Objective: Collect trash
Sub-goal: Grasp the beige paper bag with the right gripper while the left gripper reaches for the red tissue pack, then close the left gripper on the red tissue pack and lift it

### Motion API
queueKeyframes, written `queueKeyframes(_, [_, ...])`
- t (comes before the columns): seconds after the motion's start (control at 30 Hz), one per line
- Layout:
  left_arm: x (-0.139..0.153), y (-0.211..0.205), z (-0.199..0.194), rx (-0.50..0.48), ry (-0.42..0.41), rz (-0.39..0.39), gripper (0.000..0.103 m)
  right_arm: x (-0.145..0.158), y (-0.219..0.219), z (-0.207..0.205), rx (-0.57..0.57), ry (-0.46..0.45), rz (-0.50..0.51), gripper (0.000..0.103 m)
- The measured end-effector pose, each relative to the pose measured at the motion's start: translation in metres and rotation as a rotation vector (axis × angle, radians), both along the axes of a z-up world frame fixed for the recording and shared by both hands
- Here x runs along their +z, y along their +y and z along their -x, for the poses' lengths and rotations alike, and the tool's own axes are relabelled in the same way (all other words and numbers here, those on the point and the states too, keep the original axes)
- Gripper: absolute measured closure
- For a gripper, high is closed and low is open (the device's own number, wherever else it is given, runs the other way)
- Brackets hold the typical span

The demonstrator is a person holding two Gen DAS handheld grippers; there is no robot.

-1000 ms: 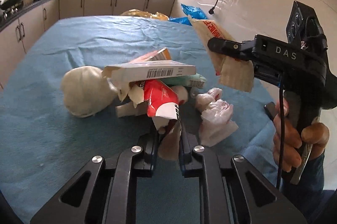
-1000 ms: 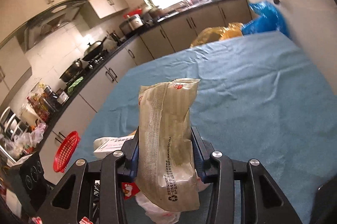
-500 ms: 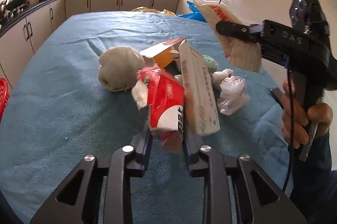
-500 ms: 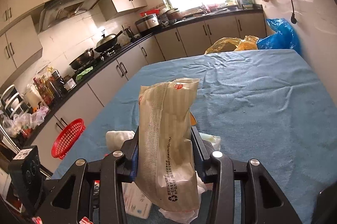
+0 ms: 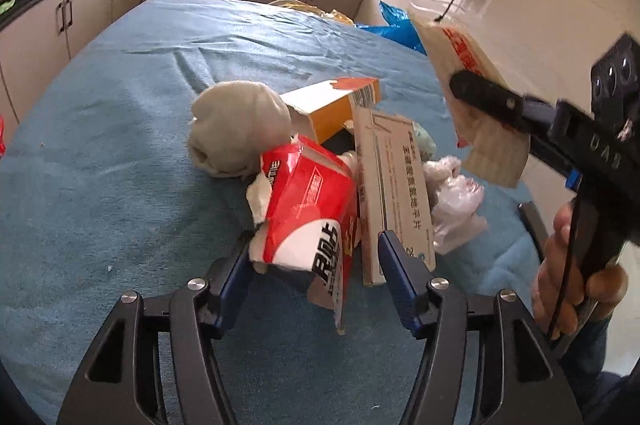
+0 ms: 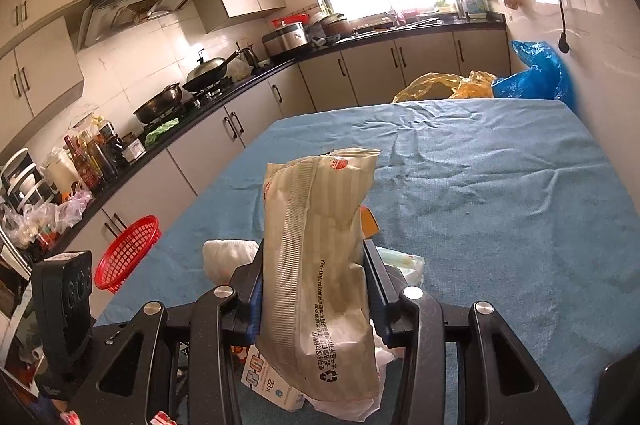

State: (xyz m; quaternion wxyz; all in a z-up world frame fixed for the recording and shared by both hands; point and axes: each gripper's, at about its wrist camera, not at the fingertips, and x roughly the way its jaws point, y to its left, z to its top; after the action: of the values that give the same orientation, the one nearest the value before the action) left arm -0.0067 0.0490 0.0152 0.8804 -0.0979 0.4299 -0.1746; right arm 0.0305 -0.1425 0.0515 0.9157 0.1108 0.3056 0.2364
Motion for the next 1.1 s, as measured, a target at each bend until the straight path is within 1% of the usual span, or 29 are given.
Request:
queueKeyframes(0.1, [0.004,0.003,0.001,0.028,-0.032,0.008,0.040,0.002,0.002,0.002,0.000,-0.010,0.002,0.057])
queueKeyframes(0.17, [0.005,0.001,-0.002,0.019,-0.031,0.017,0.040,0.001,0.003,0.003,0.004,-0.011,0.003,0.057])
queueKeyframes(0.2, [0.006,-0.001,-0.004,0.011,-0.029,0.027,0.044,0.001,0.003,0.003,0.006,-0.011,0.003,0.057])
queueKeyframes(0.23, [0.006,-0.003,-0.006,0.007,-0.030,0.027,0.055,0.000,0.003,0.003,0.007,-0.011,0.002,0.057])
queueKeyframes(0.27, [0.005,-0.008,-0.008,-0.007,-0.026,0.017,0.063,-0.001,0.003,0.003,0.009,-0.009,0.000,0.057])
queueKeyframes(0.3, [0.004,-0.010,-0.009,-0.018,-0.019,0.016,0.064,-0.001,0.002,0.003,0.011,-0.008,-0.002,0.057])
queueKeyframes(0.4, [0.005,-0.017,-0.007,-0.029,-0.032,-0.006,0.064,-0.001,0.002,0.002,0.016,-0.006,-0.003,0.057])
queueKeyframes(0.57, [0.004,-0.023,-0.008,-0.048,-0.025,-0.009,0.064,-0.001,0.006,0.004,0.027,-0.013,0.004,0.057])
queueKeyframes(0.63, [0.003,-0.025,-0.009,-0.052,-0.020,-0.010,0.063,0.000,0.007,0.005,0.028,-0.016,0.004,0.057])
queueKeyframes(0.7, [0.001,-0.027,-0.010,-0.055,-0.007,-0.014,0.059,-0.001,0.007,0.005,0.026,-0.014,0.002,0.057])
queueKeyframes(0.77, [0.000,-0.028,-0.010,-0.052,-0.011,-0.016,0.059,-0.001,0.007,0.004,0.026,-0.012,0.001,0.057])
queueKeyframes(0.9, [0.001,-0.031,-0.006,-0.049,-0.036,-0.031,0.066,-0.001,0.006,0.005,0.029,-0.015,-0.003,0.057])
queueKeyframes(1.0, [0.007,-0.034,0.001,-0.046,-0.075,-0.063,0.072,0.000,0.006,0.006,0.029,-0.021,-0.002,0.057])
queueKeyframes(1.1, [0.015,-0.026,0.008,-0.029,-0.107,-0.077,0.073,-0.001,0.006,0.007,0.033,-0.017,-0.003,0.057])
